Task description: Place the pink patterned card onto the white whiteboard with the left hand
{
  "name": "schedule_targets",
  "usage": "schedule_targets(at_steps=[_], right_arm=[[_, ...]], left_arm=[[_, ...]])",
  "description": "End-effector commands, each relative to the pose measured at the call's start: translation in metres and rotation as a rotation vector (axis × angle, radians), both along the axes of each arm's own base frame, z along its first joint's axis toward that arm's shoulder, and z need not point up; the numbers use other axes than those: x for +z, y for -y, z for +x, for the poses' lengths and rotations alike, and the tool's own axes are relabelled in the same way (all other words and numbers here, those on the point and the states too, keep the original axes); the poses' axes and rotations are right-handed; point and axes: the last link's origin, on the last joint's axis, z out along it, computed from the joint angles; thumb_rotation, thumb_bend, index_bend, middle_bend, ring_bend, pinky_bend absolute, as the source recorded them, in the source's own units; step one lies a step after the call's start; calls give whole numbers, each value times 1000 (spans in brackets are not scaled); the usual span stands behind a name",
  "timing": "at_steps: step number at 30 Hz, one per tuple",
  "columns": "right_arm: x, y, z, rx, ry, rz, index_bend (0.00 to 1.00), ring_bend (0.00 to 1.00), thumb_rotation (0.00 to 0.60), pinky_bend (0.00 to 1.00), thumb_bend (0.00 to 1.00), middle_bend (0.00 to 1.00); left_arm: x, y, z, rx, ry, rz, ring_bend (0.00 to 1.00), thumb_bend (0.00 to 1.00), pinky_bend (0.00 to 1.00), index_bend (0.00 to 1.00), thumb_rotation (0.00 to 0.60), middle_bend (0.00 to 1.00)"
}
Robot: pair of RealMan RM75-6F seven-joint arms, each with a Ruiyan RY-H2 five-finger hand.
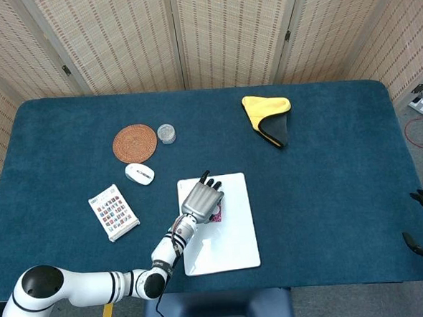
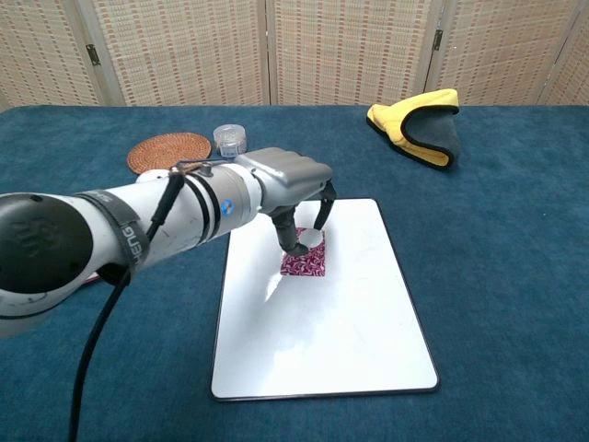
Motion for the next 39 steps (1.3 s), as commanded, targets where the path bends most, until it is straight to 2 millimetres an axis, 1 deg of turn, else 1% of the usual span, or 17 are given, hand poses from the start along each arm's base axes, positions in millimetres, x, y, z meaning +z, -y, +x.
schedule_targets(at_steps=[1, 8, 13, 15, 17, 18, 20, 22, 25, 30, 36, 39], right_arm=[[0, 0, 0, 1, 0, 0, 160, 212, 600, 105, 308, 170], [1, -1, -2, -4, 1, -3, 160, 212, 600, 105, 308, 170], [2, -2, -2, -7, 1, -7, 160, 213, 600, 105, 308, 170], [2, -3, -3, -8, 0, -8, 160, 214, 600, 105, 308, 170], [3, -3, -2, -7, 1, -8, 160, 216, 600, 105, 308, 170], [2, -2, -2, -5, 1, -7, 160, 216, 600, 105, 308, 170], [2, -2, -1, -1, 0, -6, 160, 215, 600, 105, 308, 170], [2, -1, 0, 2, 0, -6, 160, 214, 600, 105, 307, 170], [2, -1, 1, 5, -2, -5, 160, 213, 600, 105, 308, 170], [2, 2, 2, 14, -8, 2, 160, 214, 600, 105, 307, 170], [3, 6, 6, 32, -10, 7, 160, 215, 600, 105, 308, 170], [4, 9, 8, 46, 0, 12, 160, 213, 600, 105, 308, 170]], left_arm=[[-4, 0, 2, 4, -5, -1, 193, 342, 0, 515, 600, 236], [-10, -4, 5, 12, -25, 15, 190, 342, 0, 503, 600, 236], [-11, -7, 1, 17, -63, 26, 177, 341, 0, 462, 600, 235], [-11, -7, -2, 20, -80, 23, 165, 340, 0, 395, 600, 221], [-9, -6, -3, 32, -75, 13, 155, 339, 0, 306, 600, 199], [-8, -6, -3, 37, -66, 11, 148, 339, 0, 235, 600, 185], [-4, -6, -3, 37, -49, 18, 145, 337, 0, 166, 600, 175], [4, -8, -3, 48, -9, 29, 145, 336, 0, 147, 600, 174], [20, -11, -8, 86, 65, 47, 145, 336, 0, 155, 600, 174], [50, -19, -27, 151, 163, 96, 147, 337, 0, 175, 600, 174], [94, -21, -62, 218, 252, 182, 149, 337, 0, 190, 600, 174], [118, -20, -88, 244, 270, 256, 149, 337, 0, 193, 600, 174]])
